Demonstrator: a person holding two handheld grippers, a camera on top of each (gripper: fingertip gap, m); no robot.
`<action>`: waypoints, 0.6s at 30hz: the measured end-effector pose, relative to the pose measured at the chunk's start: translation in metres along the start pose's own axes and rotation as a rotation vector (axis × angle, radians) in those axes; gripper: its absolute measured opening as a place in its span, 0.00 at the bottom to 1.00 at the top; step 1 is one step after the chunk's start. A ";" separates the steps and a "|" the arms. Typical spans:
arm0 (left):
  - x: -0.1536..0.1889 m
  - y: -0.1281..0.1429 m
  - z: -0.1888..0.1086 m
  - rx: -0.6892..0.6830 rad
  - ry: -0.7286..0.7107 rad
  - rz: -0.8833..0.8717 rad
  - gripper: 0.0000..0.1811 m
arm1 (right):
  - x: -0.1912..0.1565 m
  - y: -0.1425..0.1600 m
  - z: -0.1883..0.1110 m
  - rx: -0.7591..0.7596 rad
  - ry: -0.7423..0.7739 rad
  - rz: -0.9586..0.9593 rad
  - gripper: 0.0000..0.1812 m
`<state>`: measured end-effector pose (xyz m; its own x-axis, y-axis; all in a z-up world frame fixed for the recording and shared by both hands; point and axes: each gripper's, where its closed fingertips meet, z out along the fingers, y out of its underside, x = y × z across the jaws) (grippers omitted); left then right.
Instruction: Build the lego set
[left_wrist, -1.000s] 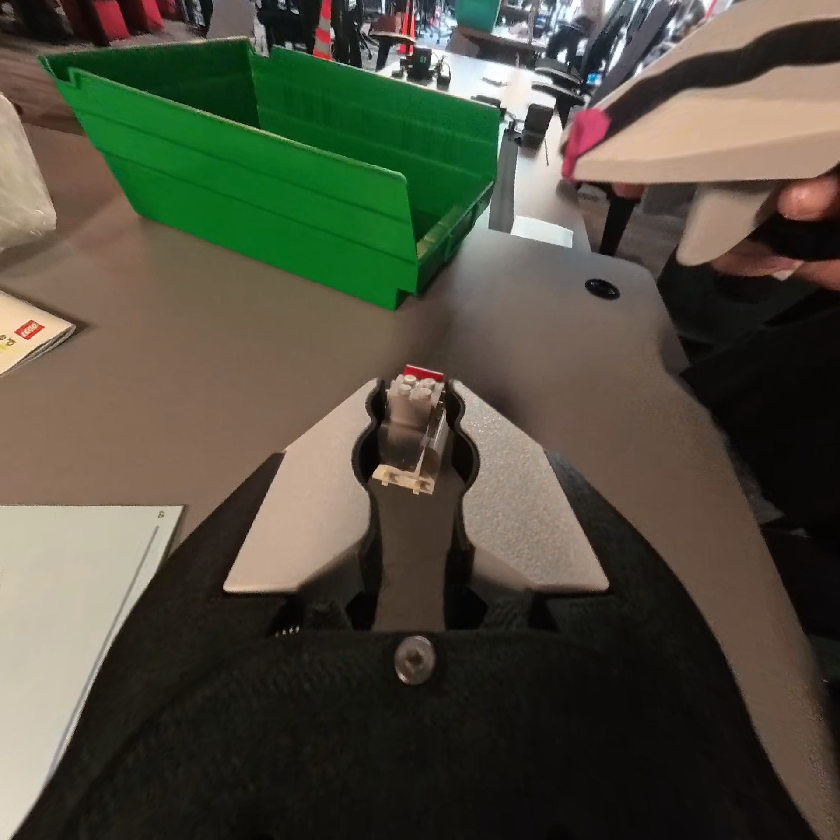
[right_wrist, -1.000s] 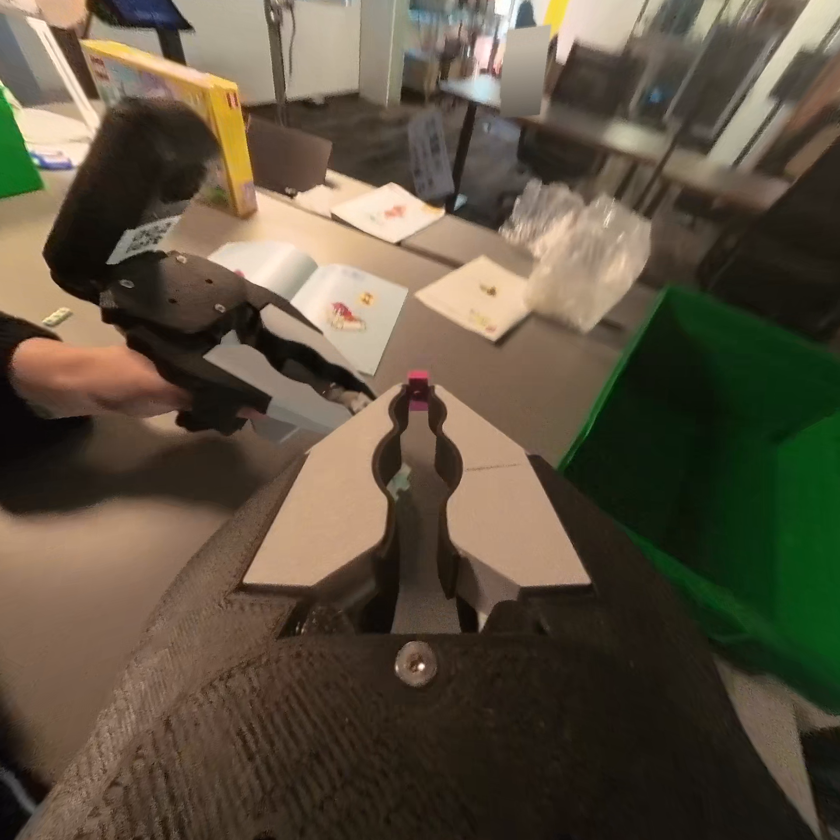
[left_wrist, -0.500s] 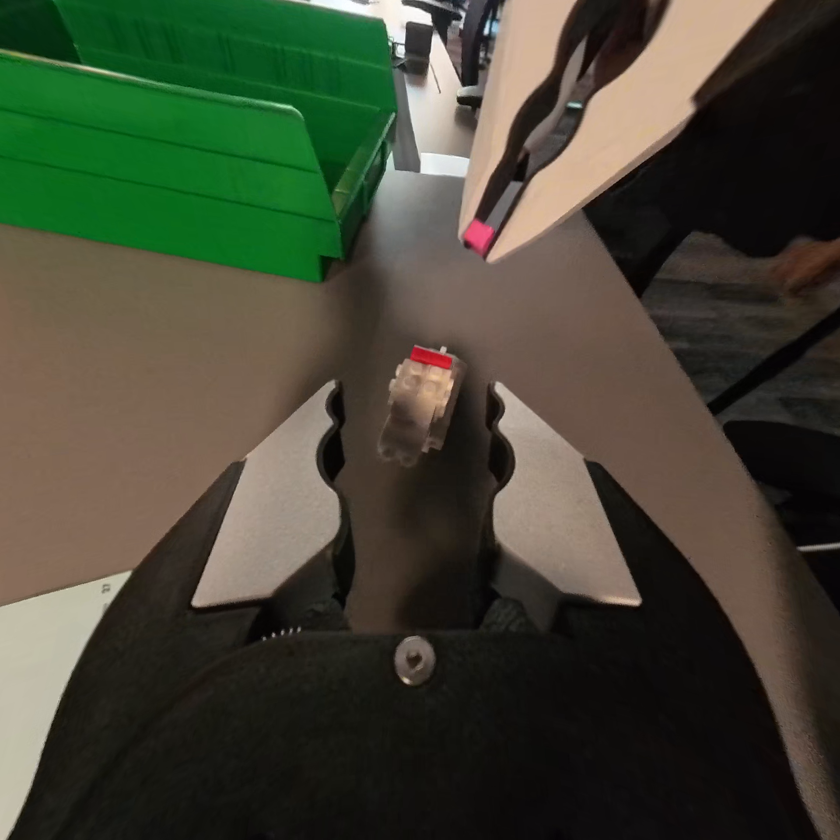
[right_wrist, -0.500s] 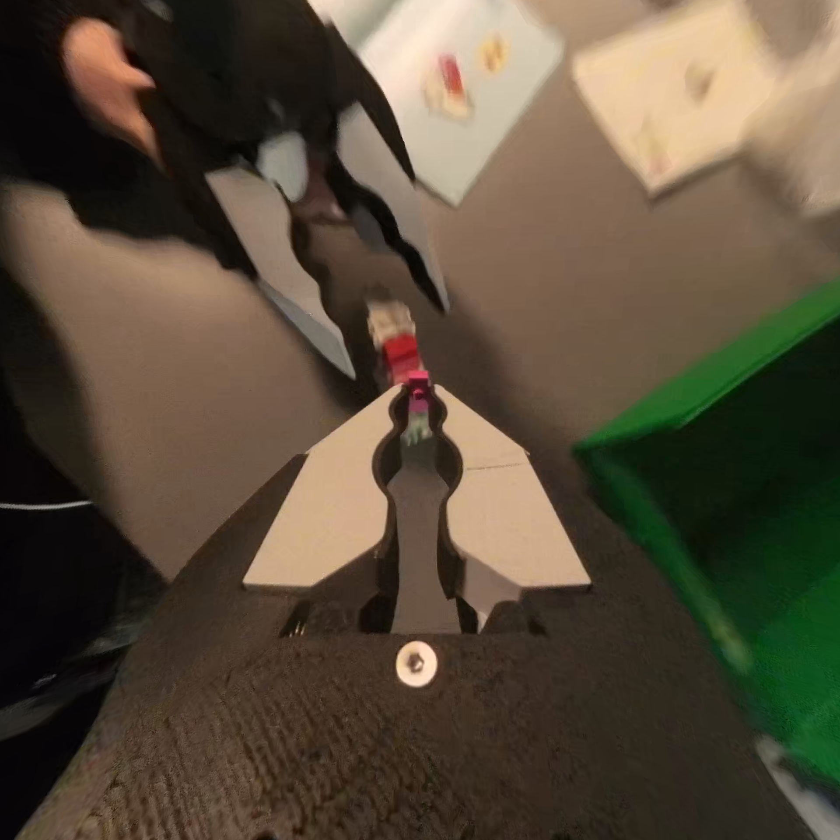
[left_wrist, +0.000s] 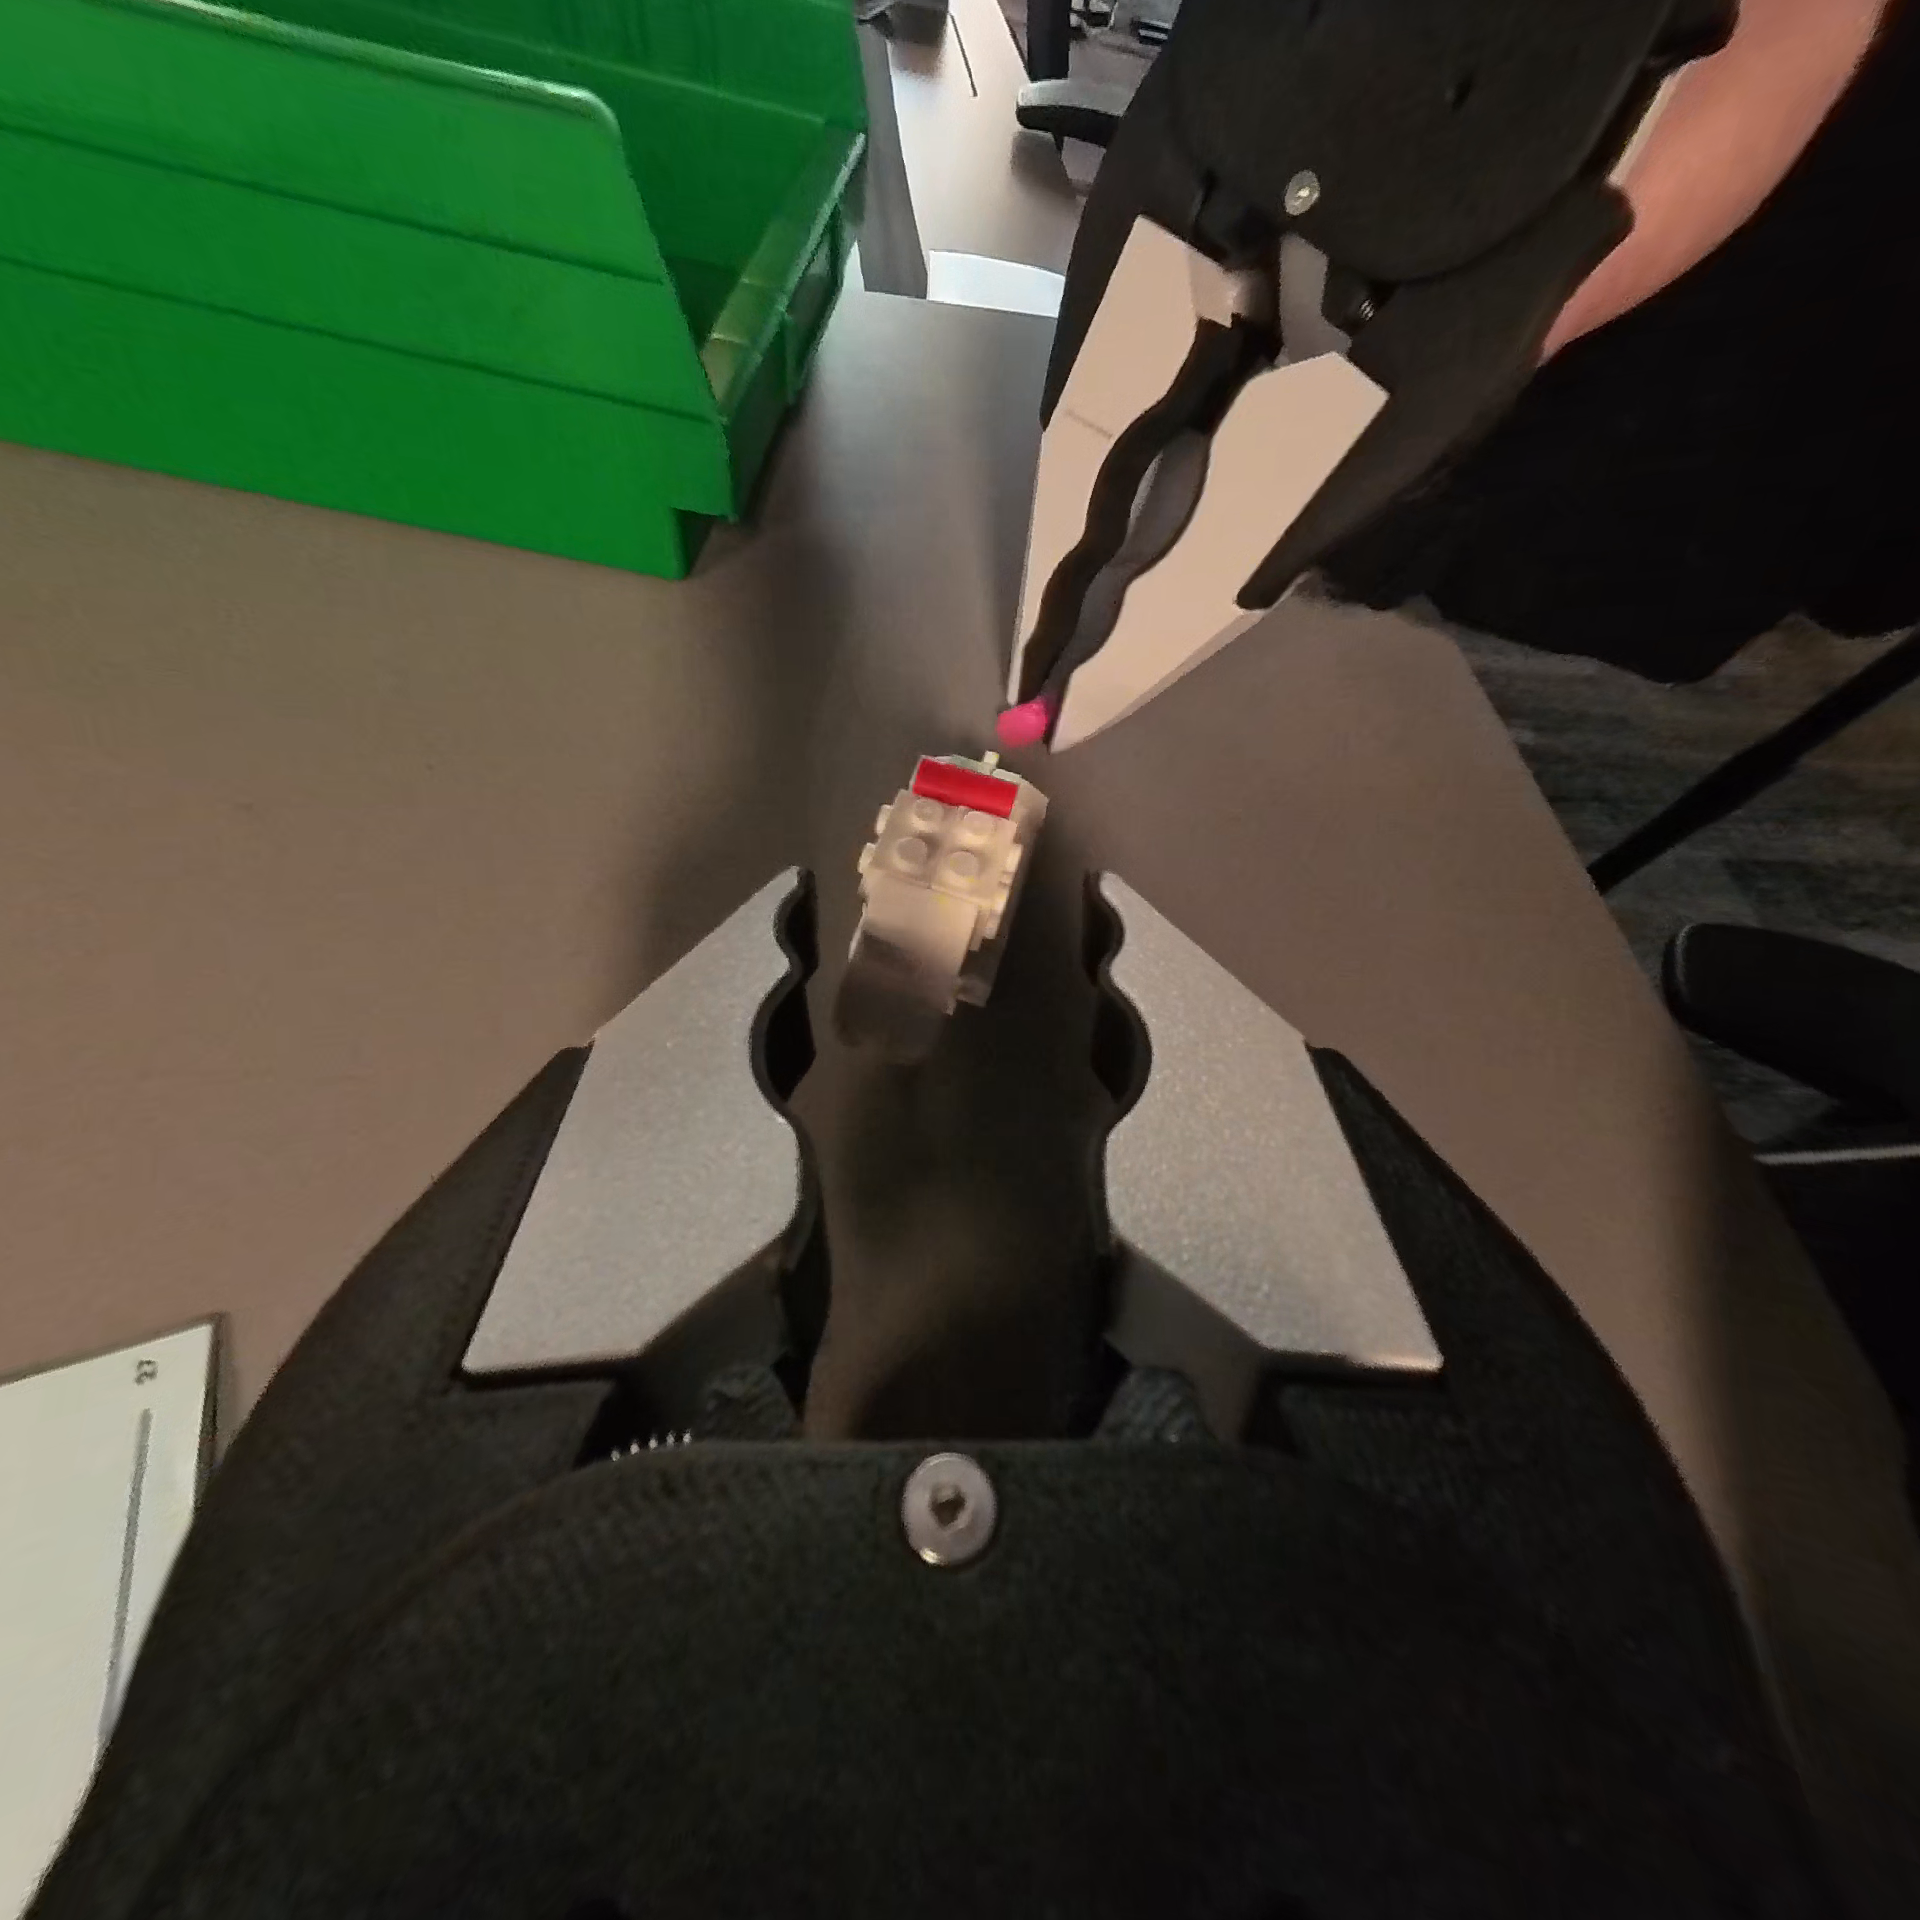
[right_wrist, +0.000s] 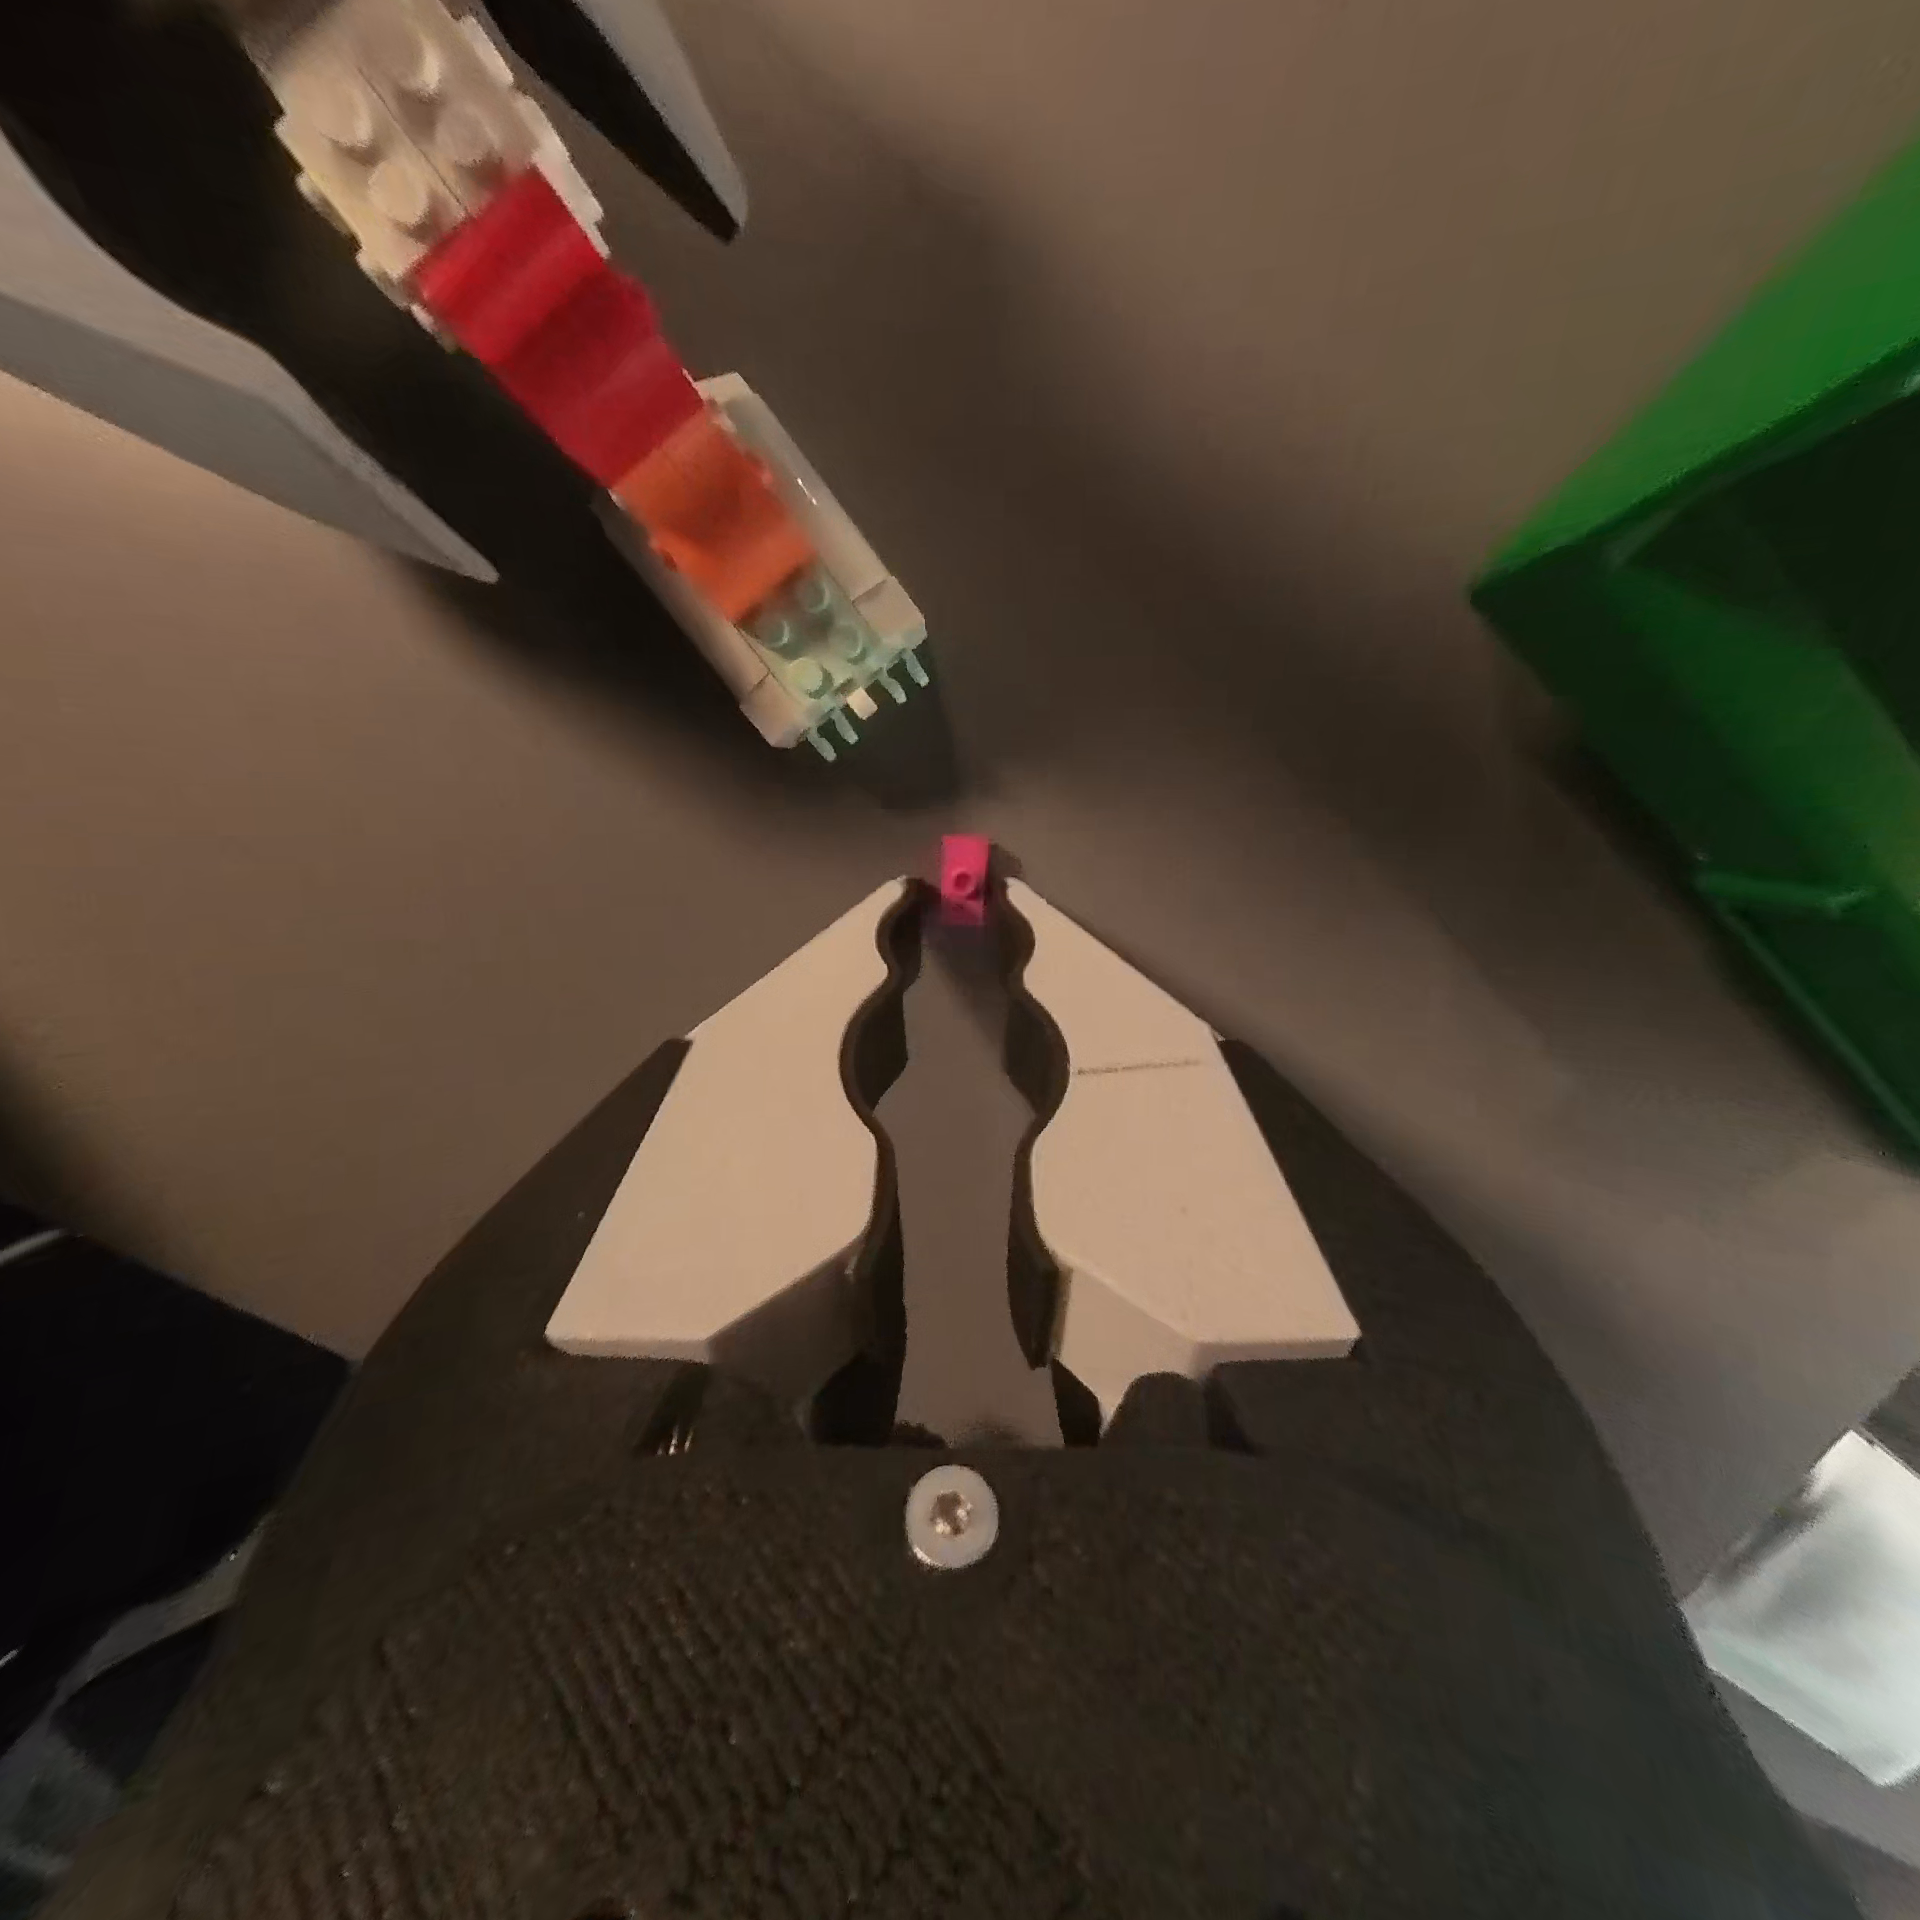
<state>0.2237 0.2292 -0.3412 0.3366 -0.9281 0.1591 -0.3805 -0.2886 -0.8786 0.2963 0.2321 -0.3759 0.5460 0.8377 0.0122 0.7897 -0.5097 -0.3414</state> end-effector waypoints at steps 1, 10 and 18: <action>0.000 0.000 0.000 -0.002 0.003 -0.006 0.27 | 0.000 -0.001 0.000 0.007 0.000 -0.001 0.07; 0.001 0.005 0.004 -0.041 -0.004 0.016 0.25 | 0.004 -0.006 -0.017 0.248 0.101 0.029 0.12; 0.005 0.014 0.002 -0.071 -0.040 -0.042 0.27 | 0.003 -0.008 -0.027 0.539 0.124 0.156 0.13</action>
<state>0.2216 0.2212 -0.3535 0.3869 -0.9052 0.1759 -0.4249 -0.3443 -0.8372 0.2992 0.2333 -0.3478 0.6994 0.7144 0.0225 0.4608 -0.4266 -0.7783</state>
